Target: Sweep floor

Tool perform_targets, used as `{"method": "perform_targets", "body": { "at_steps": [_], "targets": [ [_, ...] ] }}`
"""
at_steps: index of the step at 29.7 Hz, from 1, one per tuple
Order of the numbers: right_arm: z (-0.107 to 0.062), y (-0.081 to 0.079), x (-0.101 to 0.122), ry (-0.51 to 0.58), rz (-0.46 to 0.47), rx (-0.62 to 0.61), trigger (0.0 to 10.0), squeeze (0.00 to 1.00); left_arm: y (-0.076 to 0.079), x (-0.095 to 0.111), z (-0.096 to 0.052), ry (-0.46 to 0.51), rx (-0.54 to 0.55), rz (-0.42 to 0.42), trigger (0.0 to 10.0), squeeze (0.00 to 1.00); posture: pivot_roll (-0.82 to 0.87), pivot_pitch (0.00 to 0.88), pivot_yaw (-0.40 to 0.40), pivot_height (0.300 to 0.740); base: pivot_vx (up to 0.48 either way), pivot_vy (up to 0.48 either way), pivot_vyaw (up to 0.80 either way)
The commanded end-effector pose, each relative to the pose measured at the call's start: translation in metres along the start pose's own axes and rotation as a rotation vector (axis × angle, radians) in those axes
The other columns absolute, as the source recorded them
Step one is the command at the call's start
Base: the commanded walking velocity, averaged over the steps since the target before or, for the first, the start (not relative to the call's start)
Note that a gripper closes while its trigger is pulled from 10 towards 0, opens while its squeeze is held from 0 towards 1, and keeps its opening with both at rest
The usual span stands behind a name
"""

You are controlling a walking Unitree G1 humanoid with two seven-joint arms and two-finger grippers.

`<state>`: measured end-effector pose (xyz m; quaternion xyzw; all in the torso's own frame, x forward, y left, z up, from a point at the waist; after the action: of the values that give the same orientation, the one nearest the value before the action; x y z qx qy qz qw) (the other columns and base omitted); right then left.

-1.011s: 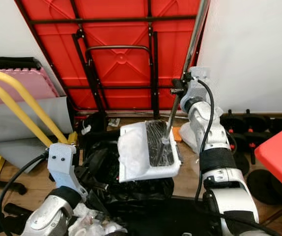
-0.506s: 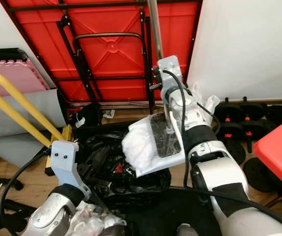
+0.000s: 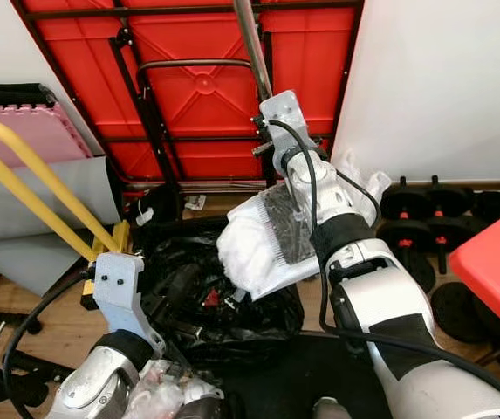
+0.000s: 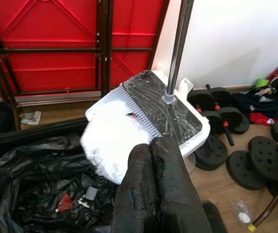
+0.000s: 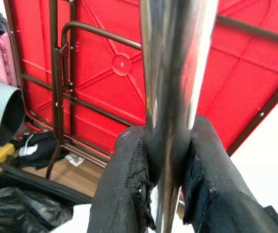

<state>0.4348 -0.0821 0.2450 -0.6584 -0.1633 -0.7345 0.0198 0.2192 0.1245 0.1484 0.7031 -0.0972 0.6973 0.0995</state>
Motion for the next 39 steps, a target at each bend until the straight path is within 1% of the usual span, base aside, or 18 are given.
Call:
{"method": "perform_targets", "body": {
  "at_steps": [1,4,5,13,18,21,24,27,28,29,30,32,33,34,35,37,38,39],
  "targets": [
    [0.004,-0.002,0.028,0.112,0.020,0.011,10.0,0.00,-0.001,0.000,-0.003,-0.012,0.033,0.011,10.0,0.00,0.03,0.185,-0.037,0.740,0.000,0.000,0.00],
    [0.004,0.002,0.025,0.103,0.036,0.001,10.0,0.00,-0.002,0.000,-0.004,-0.011,0.036,0.010,10.0,0.00,0.03,0.187,-0.037,0.740,0.000,0.000,0.00],
    [0.003,0.005,0.025,0.101,0.022,-0.007,10.0,0.00,-0.002,0.000,-0.004,-0.010,0.037,0.010,10.0,0.00,0.03,0.187,-0.037,0.740,0.000,0.000,0.00],
    [0.003,0.008,0.022,0.094,0.022,-0.008,10.0,0.00,-0.002,0.000,-0.004,-0.010,0.036,0.011,10.0,0.00,0.03,0.191,-0.030,0.740,0.000,0.000,0.00],
    [0.003,0.004,0.021,0.093,0.013,0.018,10.0,0.00,-0.003,0.001,-0.004,-0.010,0.036,0.013,10.0,0.00,0.03,0.197,-0.028,0.740,0.000,0.000,0.00],
    [0.003,-0.004,0.022,0.112,-0.013,0.058,10.0,0.00,-0.003,0.001,-0.004,-0.011,0.038,0.017,10.0,0.00,0.03,0.204,-0.026,0.740,0.000,0.000,0.00],
    [0.003,-0.006,0.022,0.119,-0.011,0.064,10.0,0.00,-0.004,0.002,-0.004,-0.011,0.040,0.019,10.0,0.00,0.04,0.206,-0.025,0.740,0.000,0.000,0.00],
    [0.003,-0.004,0.022,0.121,-0.002,0.059,10.0,0.00,-0.005,0.002,-0.004,-0.012,0.043,0.019,10.0,0.00,0.04,0.200,-0.024,0.740,0.000,0.000,0.00],
    [0.002,0.000,0.021,0.117,0.026,0.048,10.0,0.00,-0.006,0.002,-0.003,-0.012,0.050,0.019,10.0,0.00,0.04,0.195,-0.023,0.740,0.000,0.000,0.00],
    [0.002,0.000,0.021,0.117,0.026,0.048,10.0,0.00,-0.006,0.002,-0.003,-0.012,0.050,0.019,10.0,0.00,0.04,0.195,-0.023,0.740,0.000,0.000,0.00],
    [0.000,0.004,0.018,0.113,0.085,0.048,10.0,0.00,-0.009,0.002,-0.003,-0.009,0.062,0.019,10.0,0.00,0.03,0.186,-0.024,0.740,0.000,0.000,0.00],
    [0.000,0.004,0.018,0.113,0.085,0.048,10.0,0.00,-0.009,0.002,-0.003,-0.009,0.062,0.019,10.0,0.00,0.03,0.186,-0.024,0.740,0.000,0.000,0.00],
    [-0.002,0.005,0.015,0.117,0.177,0.067,10.0,0.00,-0.011,0.001,-0.002,-0.006,0.075,0.020,10.0,0.00,0.03,0.179,-0.025,0.740,0.000,0.000,0.00],
    [-0.002,0.005,0.015,0.117,0.177,0.067,10.0,0.00,-0.011,0.001,-0.002,-0.006,0.075,0.020,10.0,0.00,0.03,0.179,-0.025,0.740,0.000,0.000,0.00],
    [-0.006,0.002,0.013,0.137,0.289,0.115,10.0,0.00,-0.014,0.001,0.000,-0.002,0.085,0.016,10.0,0.00,0.03,0.167,-0.025,0.740,0.000,0.000,0.00],
    [-0.006,0.002,0.013,0.137,0.289,0.115,10.0,0.00,-0.014,0.001,0.000,-0.002,0.085,0.016,10.0,0.00,0.03,0.167,-0.025,0.740,0.000,0.000,0.00],
    [-0.015,-0.005,0.010,0.169,0.405,0.192,10.0,0.00,-0.016,0.001,0.001,0.001,0.093,0.012,10.0,0.00,0.02,0.154,-0.019,0.740,0.000,0.000,0.00],
    [-0.015,-0.005,0.010,0.169,0.405,0.192,10.0,0.00,-0.016,0.001,0.001,0.001,0.093,0.012,10.0,0.00,0.02,0.154,-0.019,0.740,0.000,0.000,0.00]
  ]
}}
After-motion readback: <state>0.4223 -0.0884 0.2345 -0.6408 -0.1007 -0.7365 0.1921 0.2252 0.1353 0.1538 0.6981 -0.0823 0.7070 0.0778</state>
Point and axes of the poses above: a point about 5 cm out from each wrist's last joint towards the gripper, its own z axis pointing out of the wrist towards the gripper, its own x axis along the axis of the wrist's last joint, y = z × x, the point moved 2 cm from there along z, pointing out of the wrist towards the gripper, and after that the axes turned 5 degrees about z, right-handed, at the moved point
